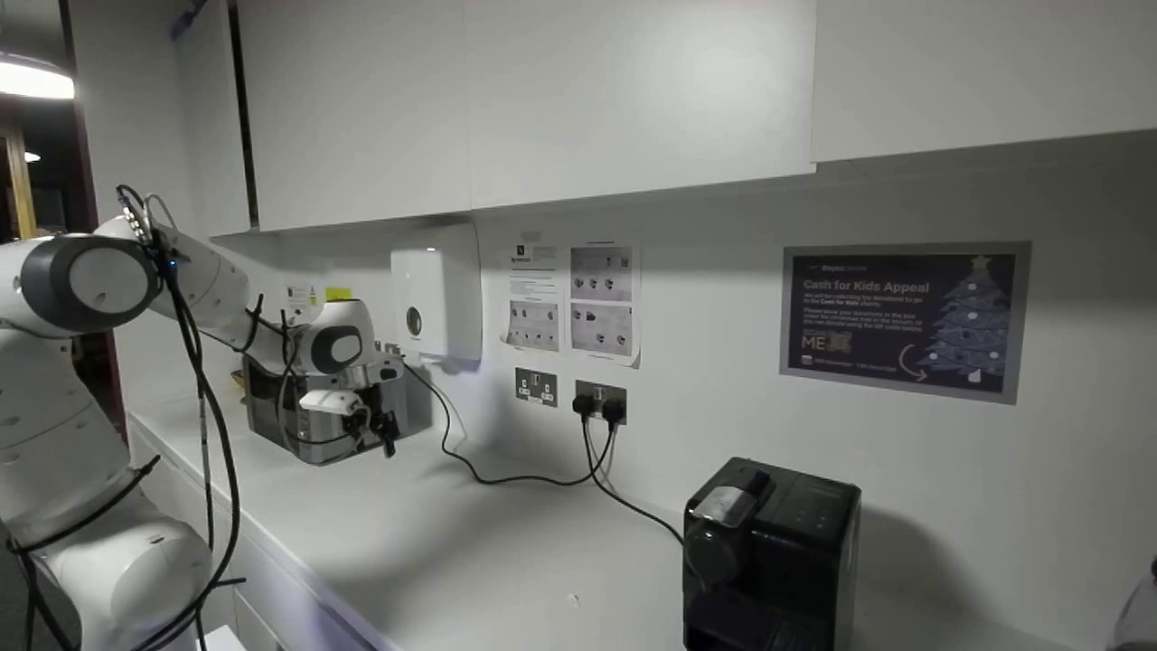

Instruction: Press a switch on the bottom left wall socket.

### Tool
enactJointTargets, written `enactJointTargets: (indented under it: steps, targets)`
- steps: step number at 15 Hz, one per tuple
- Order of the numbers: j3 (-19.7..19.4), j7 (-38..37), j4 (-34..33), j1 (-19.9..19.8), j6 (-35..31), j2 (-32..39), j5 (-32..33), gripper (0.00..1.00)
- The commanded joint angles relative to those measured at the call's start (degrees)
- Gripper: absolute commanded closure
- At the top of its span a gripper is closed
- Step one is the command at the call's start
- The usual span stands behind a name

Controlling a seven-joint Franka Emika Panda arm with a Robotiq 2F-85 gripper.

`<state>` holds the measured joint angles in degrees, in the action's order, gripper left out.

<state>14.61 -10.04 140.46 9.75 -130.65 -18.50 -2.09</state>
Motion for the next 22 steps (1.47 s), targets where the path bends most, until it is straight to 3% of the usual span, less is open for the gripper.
enactJointTargets:
  steps: [1, 7, 13, 22]
  targets:
    - [-1.23, -2.38, -5.56, -0.21, -2.04, 4.28, -1.56, 0.0]
    - [-3.35, -4.73, -11.33, -0.96, -3.98, 8.08, -3.39, 0.0]
    - [-5.75, -5.02, -16.25, -1.9, -10.01, 12.45, -6.24, 0.0]
    - [-7.86, -5.82, -25.48, -3.28, -12.69, 19.46, -1.46, 0.0]
